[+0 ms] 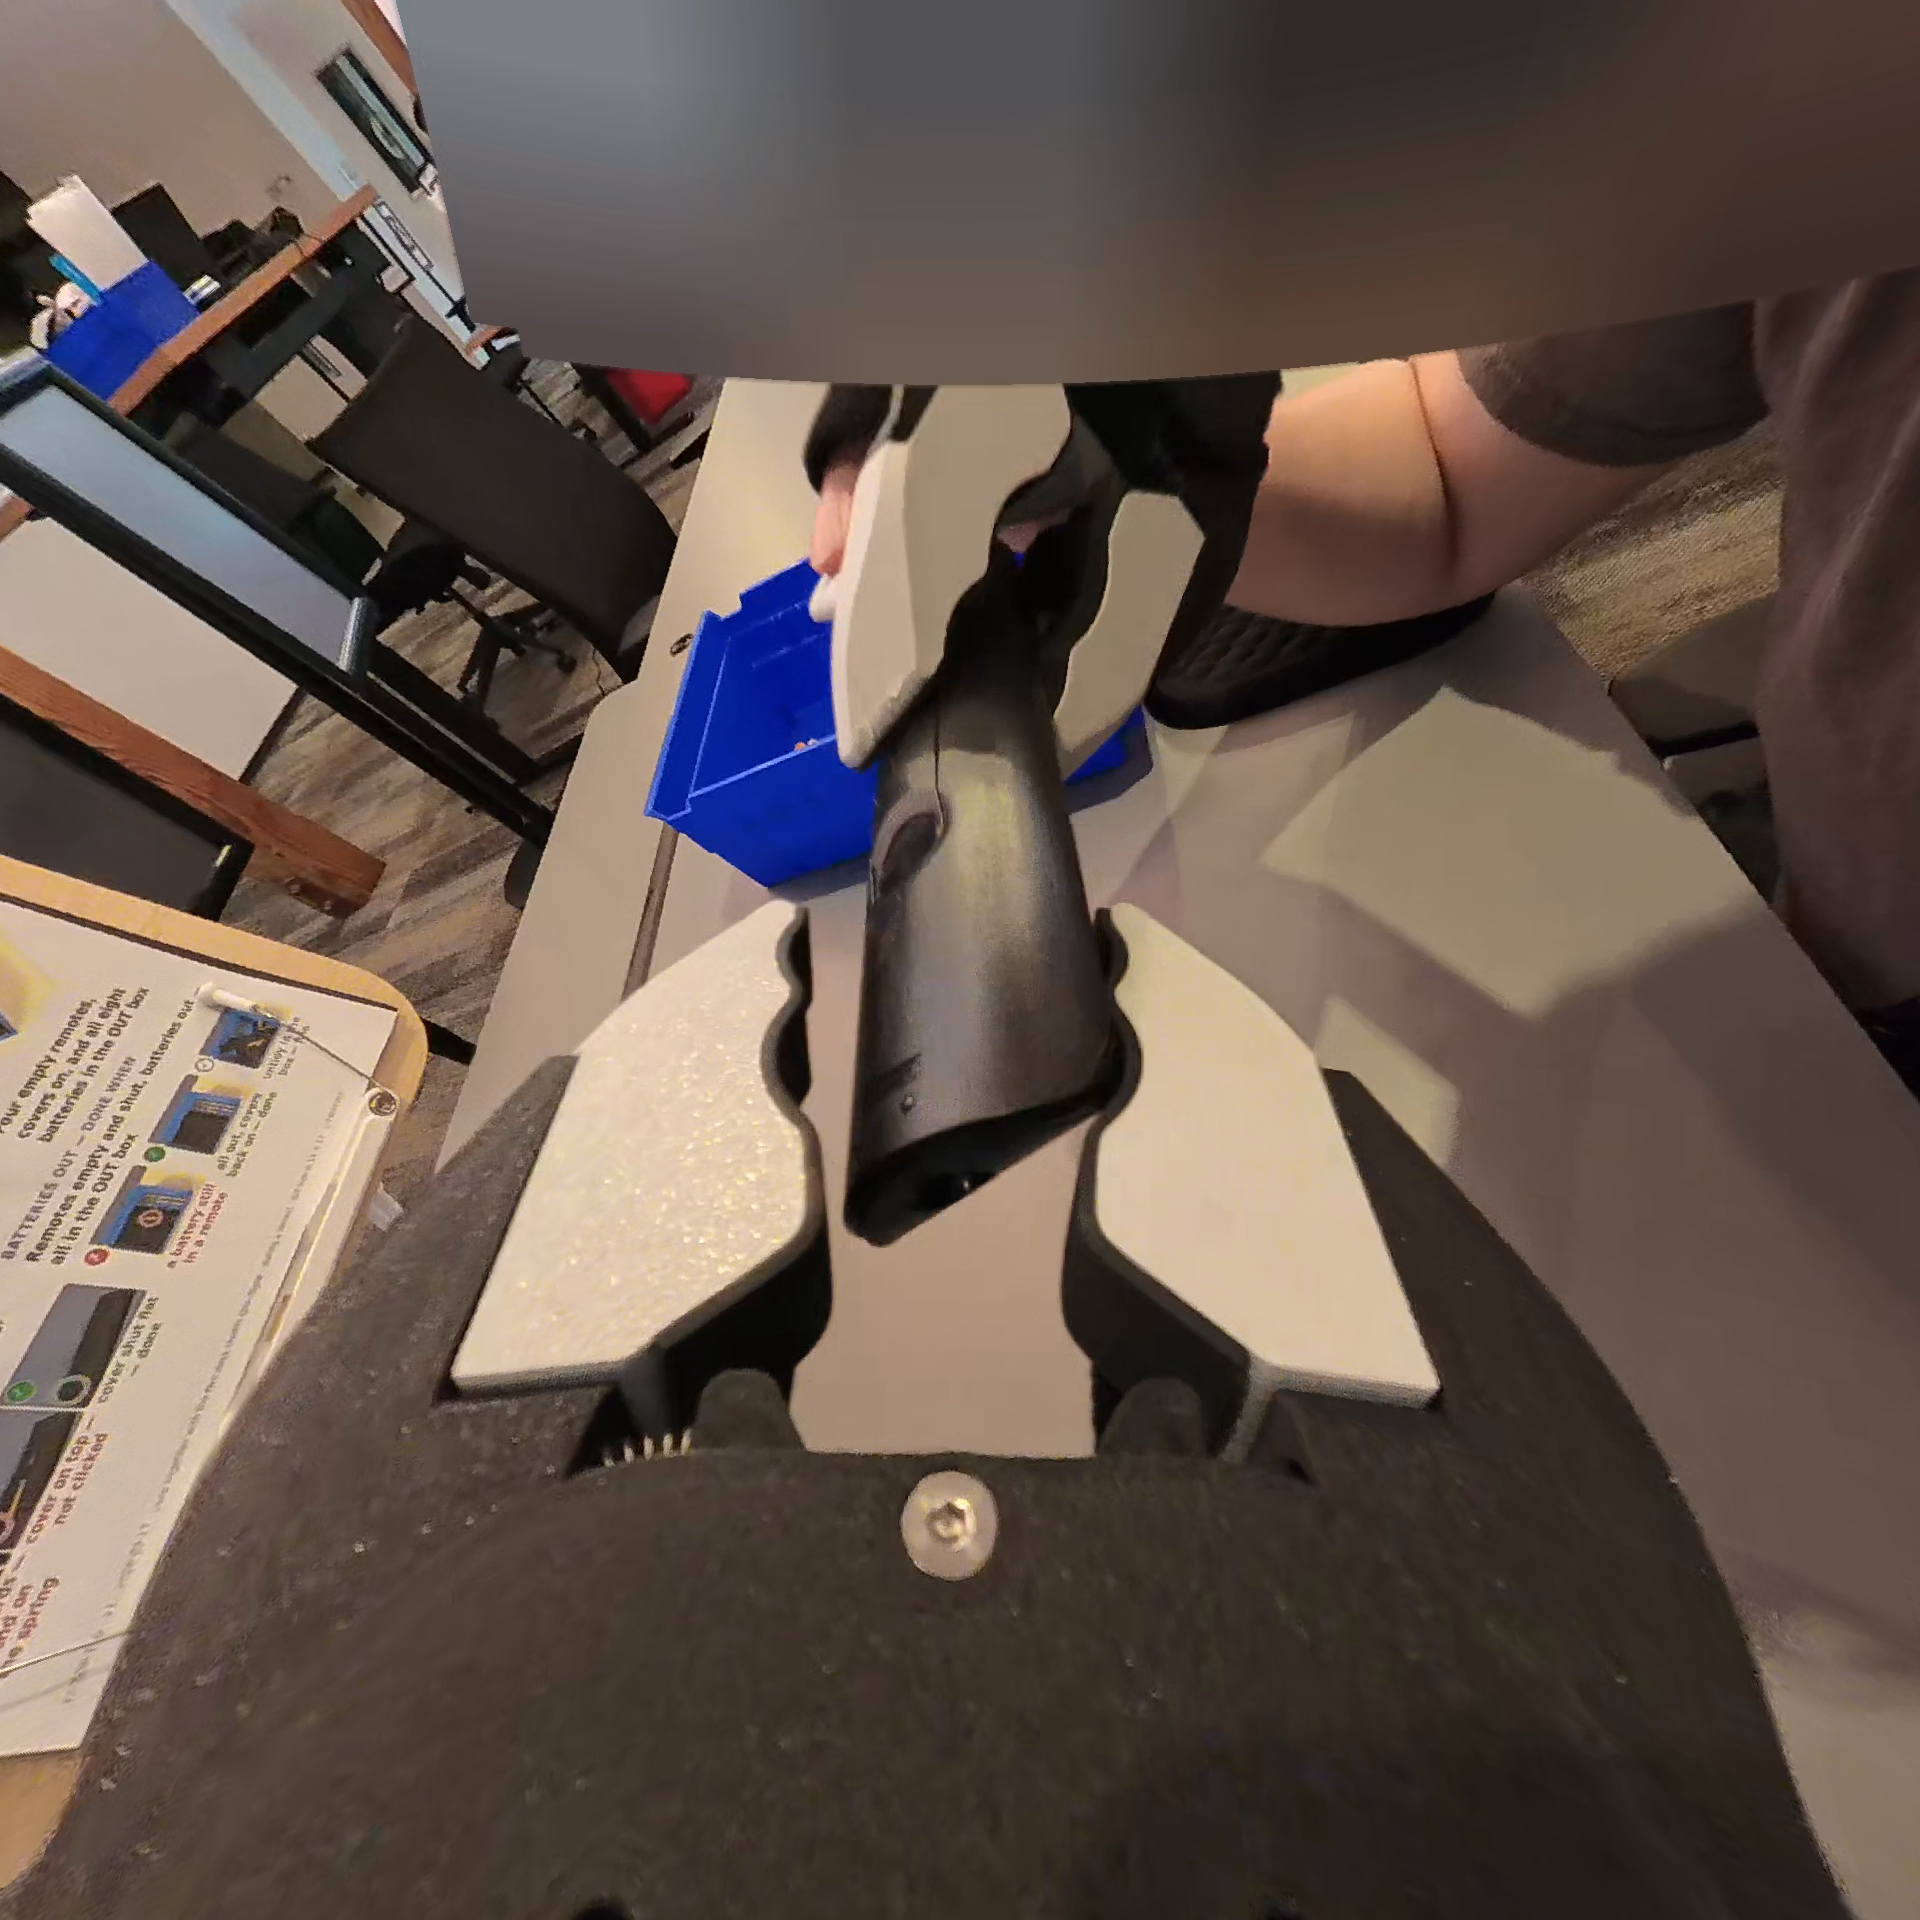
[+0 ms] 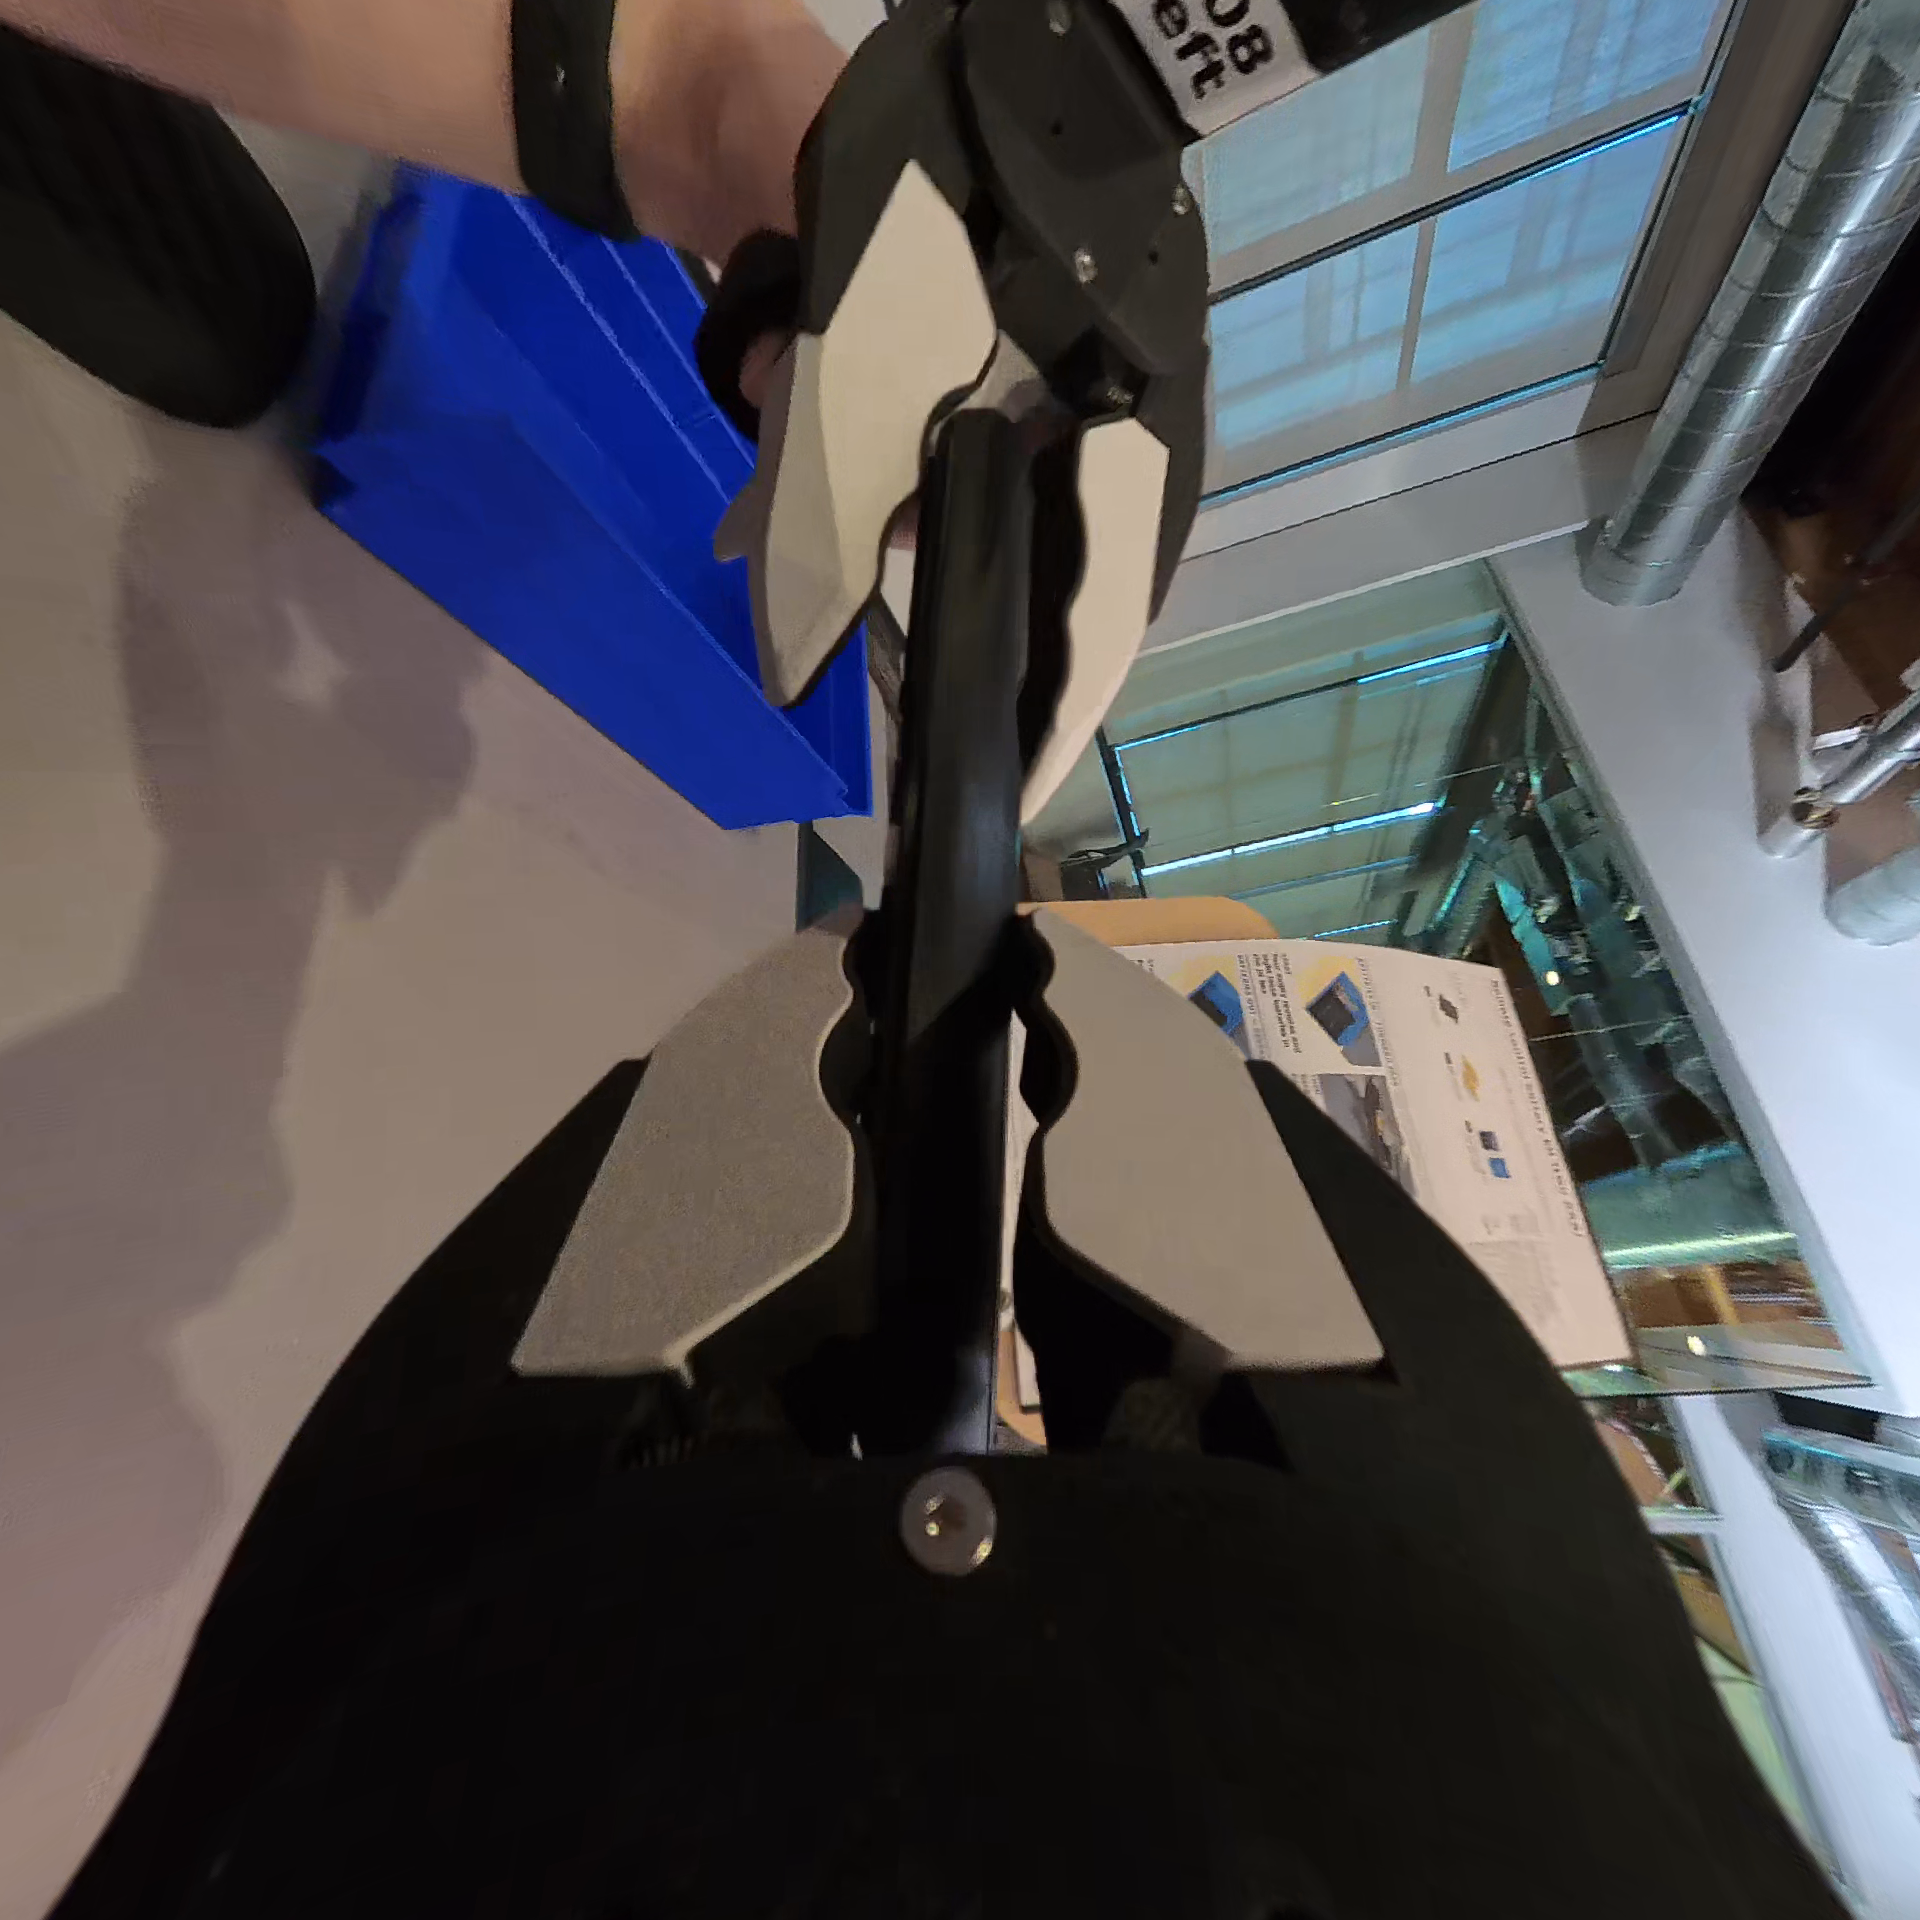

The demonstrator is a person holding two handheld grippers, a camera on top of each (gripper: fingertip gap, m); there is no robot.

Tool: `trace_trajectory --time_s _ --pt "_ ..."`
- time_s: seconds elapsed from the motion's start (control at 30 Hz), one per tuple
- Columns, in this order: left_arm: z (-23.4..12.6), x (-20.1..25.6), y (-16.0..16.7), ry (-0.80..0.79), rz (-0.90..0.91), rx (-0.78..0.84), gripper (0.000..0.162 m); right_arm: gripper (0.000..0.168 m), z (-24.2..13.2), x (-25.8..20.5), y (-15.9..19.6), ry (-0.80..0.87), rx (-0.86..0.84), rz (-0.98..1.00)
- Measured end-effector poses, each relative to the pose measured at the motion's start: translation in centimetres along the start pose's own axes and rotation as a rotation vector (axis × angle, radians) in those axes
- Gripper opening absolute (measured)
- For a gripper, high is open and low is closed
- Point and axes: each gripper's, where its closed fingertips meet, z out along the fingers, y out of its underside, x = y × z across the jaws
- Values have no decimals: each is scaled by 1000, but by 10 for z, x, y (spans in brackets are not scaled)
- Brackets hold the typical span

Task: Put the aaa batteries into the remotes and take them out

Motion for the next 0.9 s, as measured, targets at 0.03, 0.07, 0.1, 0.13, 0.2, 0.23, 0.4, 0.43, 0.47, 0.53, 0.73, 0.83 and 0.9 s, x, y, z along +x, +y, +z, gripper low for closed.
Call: trace_trajectory --time_s 0.03,0.07,0.1,0.13,0.2,0.23,0.4,0.43,0.47,0.53,0.73,0.83,0.9 --pt "0 1 -1 0 15 4 50 25 1 0 -1 5 1 -7" --pt "0 1 -1 -4 41 8 45 25 1 0 -1 10 4 -4" --pt "0 1 0 -8 58 4 42 24 1 0 -1 11 15 6" --pt "0 1 1 -6 60 3 42 25 1 1 -2 7 33 28" --pt "-1 2 -2 7 60 37 43 25 -1 4 -4 3 82 87" --pt "-3 3 -5 18 56 77 43 25 -3 6 -6 4 107 106" --pt "-9 9 -24 107 26 293 40 25 -8 5 -14 -9 182 121" --pt "-7 10 -22 119 28 287 40 25 -7 4 -15 -11 181 111" --pt "-4 12 -21 125 35 284 41 25 -6 3 -15 -6 177 100" --pt "2 14 -20 131 46 277 40 25 -5 1 -15 -1 183 91" --pt "7 6 -18 47 107 267 28 25 -4 2 -10 4 144 75" --pt "7 3 -18 33 95 252 27 25 -4 3 -9 13 137 70" --pt "8 3 -17 32 92 236 27 25 -3 3 -7 18 117 50"
